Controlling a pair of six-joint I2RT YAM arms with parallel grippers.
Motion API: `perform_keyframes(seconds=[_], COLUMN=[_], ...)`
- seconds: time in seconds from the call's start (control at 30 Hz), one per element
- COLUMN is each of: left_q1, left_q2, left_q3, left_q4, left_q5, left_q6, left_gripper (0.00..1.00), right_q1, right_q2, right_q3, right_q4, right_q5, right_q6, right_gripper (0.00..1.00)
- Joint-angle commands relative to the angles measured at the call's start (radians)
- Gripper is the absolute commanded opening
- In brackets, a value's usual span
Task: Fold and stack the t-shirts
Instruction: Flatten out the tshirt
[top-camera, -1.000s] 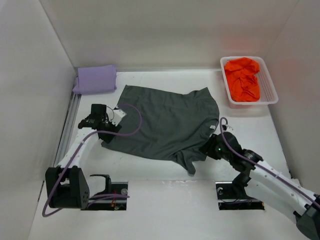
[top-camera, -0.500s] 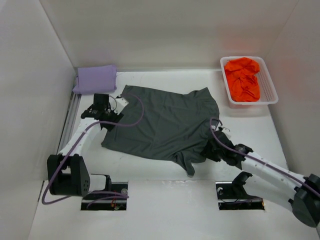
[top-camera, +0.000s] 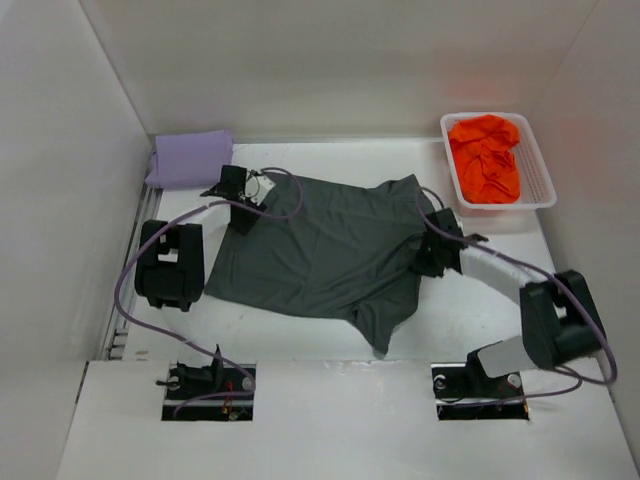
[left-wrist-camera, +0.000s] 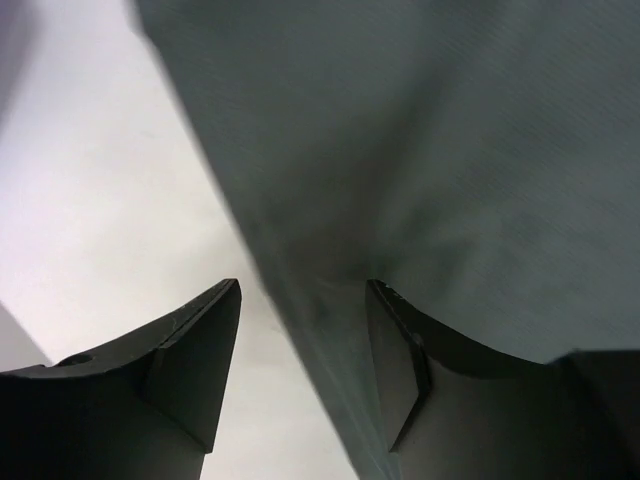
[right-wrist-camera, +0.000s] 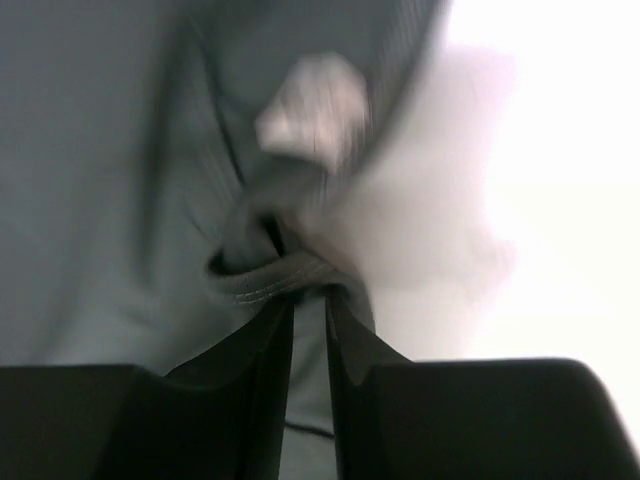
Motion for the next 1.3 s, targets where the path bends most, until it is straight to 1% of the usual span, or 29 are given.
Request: perform_keyframes(seconds=[0.0,0.17,0.23,0.33,0.43,0.57,0.63,0.67,0.73,0.8,0.9,0.93,1.03,1.13,1.27], left_q1=[0.043,0.050,0.050,0.047,0.044,0.031,0.021,0.017,0.003,-0.017,-0.042,-0.046,-0.049,-0.049,-0.048], left_q2=[0.070,0.125,0.139,0.151,0.110,-0.022,-0.043,-0.039,0.001,0.064,0.151,0.176,0.243,0.315,0.429], left_q3=[0.087,0.195,0.232,0.270,0.264,0.213,0.241,0.268,0.339,0.402,0.468,0.483,0.529,0.575,0.667], left_q4=[0.018,0.015,0.015,0.006,-0.025,-0.022,-0.016,-0.016,-0.014,-0.014,-0.039,-0.048,-0.074,-0.115,-0.210], left_q5=[-0.036,-0.057,-0.059,-0.062,-0.049,-0.013,0.012,0.032,0.058,0.069,0.098,0.113,0.141,0.159,0.159], left_q6=[-0.060,-0.097,-0.103,-0.108,-0.105,-0.085,-0.080,-0.083,-0.097,-0.102,-0.117,-0.128,-0.166,-0.194,-0.207], left_gripper=[0.52,0.52,0.52,0.52,0.52,0.54,0.55,0.55,0.55,0.56,0.60,0.61,0.62,0.62,0.62], right_q1=[-0.049,-0.094,-0.105,-0.106,-0.106,-0.102,-0.102,-0.100,-0.100,-0.100,-0.103,-0.106,-0.123,-0.122,-0.118], right_q2=[0.156,0.379,0.430,0.467,0.436,0.278,0.237,0.247,0.322,0.426,0.537,0.555,0.620,0.698,0.762], right_q3=[0.214,0.490,0.588,0.688,0.705,0.592,0.575,0.595,0.685,0.798,0.897,0.908,0.945,0.994,1.102], right_q4=[0.030,-0.016,-0.033,-0.067,-0.096,-0.090,-0.082,-0.084,-0.116,-0.160,-0.183,-0.186,-0.223,-0.310,-0.393], right_q5=[-0.087,-0.078,-0.078,-0.077,-0.066,-0.052,-0.045,-0.048,-0.051,-0.049,-0.046,-0.043,-0.016,0.006,0.081], right_q6=[-0.173,-0.246,-0.252,-0.285,-0.310,-0.312,-0.322,-0.335,-0.361,-0.367,-0.352,-0.350,-0.368,-0.419,-0.474], right_gripper=[0.22,0.20,0.20,0.20,0.22,0.26,0.28,0.29,0.34,0.43,0.54,0.56,0.58,0.59,0.60])
